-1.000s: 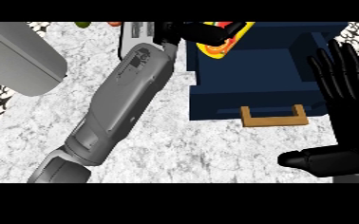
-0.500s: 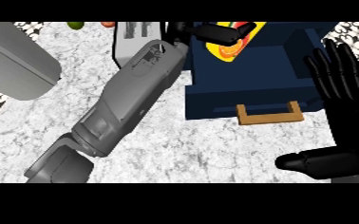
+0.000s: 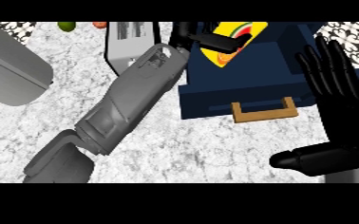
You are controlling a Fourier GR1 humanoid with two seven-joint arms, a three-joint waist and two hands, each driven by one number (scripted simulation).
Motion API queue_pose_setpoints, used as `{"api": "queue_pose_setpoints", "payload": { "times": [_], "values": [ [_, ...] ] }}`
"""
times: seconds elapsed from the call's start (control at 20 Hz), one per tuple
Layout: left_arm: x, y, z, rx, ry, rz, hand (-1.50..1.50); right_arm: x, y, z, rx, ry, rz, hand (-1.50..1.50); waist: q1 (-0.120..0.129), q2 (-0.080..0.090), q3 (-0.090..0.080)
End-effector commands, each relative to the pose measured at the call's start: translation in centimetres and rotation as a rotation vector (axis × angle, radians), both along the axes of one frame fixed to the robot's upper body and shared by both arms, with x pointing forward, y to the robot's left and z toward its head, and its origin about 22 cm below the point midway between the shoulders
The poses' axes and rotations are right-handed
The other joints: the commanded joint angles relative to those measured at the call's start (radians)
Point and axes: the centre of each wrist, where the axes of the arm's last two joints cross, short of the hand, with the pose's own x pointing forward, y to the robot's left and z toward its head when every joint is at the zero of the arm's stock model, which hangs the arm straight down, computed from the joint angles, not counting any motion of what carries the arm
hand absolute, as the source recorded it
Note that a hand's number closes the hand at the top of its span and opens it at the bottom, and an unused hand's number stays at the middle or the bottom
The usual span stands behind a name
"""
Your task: Pick up the cup, place it into the drawer and close the drawer
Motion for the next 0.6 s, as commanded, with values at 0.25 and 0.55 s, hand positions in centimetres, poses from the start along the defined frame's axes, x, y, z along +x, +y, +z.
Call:
{"api": "queue_pose_setpoints", "payload": {
  "times": [0.25,0.55],
  "values": [
    [-0.5,-0.8,-0.3,0.064,-0.005,0.038,-1.5,0.4,0.6,0.3,0.037,-0.031,0.058,-1.5,-0.03,0.008,0.001],
    [-0.7,-0.9,0.0,-0.101,-0.018,-0.057,-1.5,0.3,0.7,0.5,0.08,-0.014,0.064,-1.5,0.004,0.0,-0.001]
  ]
}}
